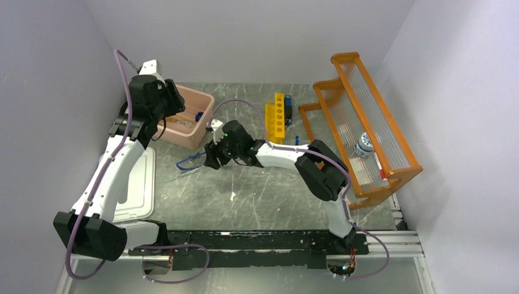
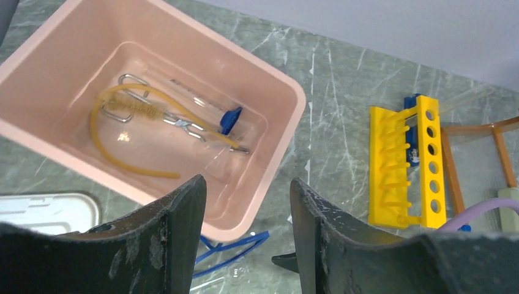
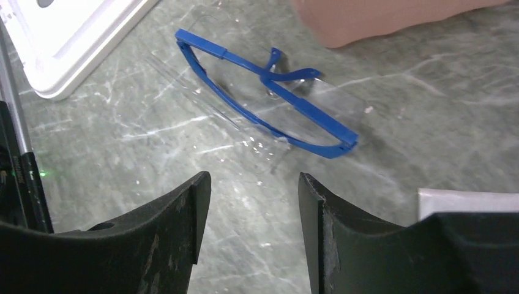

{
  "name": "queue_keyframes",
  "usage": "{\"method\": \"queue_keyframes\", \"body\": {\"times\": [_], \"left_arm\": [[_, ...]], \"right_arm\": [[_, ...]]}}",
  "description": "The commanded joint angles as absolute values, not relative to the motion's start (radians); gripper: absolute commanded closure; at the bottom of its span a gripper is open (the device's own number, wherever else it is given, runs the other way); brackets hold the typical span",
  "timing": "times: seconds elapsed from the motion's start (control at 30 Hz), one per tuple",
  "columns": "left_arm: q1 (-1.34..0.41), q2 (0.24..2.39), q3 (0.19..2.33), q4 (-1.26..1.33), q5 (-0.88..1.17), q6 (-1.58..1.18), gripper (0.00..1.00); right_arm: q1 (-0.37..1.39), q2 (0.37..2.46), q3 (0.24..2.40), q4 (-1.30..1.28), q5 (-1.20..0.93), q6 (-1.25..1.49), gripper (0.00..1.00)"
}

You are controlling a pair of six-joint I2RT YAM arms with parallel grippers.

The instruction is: Organize the chemistry lab equipment

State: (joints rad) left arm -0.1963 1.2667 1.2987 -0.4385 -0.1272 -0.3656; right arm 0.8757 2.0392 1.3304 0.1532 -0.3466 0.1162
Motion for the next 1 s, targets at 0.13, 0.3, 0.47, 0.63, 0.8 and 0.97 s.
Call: {"method": "queue_keyframes", "body": {"times": [0.13, 0.3, 0.47, 0.63, 0.8, 0.97], "left_arm": [[-0.192, 1.17, 1.24, -0.535, -0.182, -0.392, 0.43], [-0.192, 1.143, 1.268, -0.59, -0.279, -0.417, 0.42], [-0.192, 1.152, 1.313, -0.635, -0.4, -0.456, 0.4], [-0.192, 1.18, 1.364, -0.665, -0.467, -0.486, 0.38], [-0.192, 1.21, 1.402, -0.641, -0.525, -0.428, 0.32], [-0.192, 1.226, 1.417, -0.619, -0.522, -0.399, 0.31]], "right_arm": [[0.966, 2.078, 1.379, 0.2, -0.253, 0.148, 0.54], [0.998, 2.115, 1.438, 0.174, -0.303, 0.035, 0.58], [1.015, 2.199, 1.548, 0.092, -0.336, -0.07, 0.51], [1.015, 2.263, 1.621, 0.012, -0.294, -0.114, 0.49], [1.015, 2.29, 1.647, -0.06, -0.302, -0.178, 0.47], [1.016, 2.29, 1.667, -0.145, -0.295, -0.232, 0.53]]}}
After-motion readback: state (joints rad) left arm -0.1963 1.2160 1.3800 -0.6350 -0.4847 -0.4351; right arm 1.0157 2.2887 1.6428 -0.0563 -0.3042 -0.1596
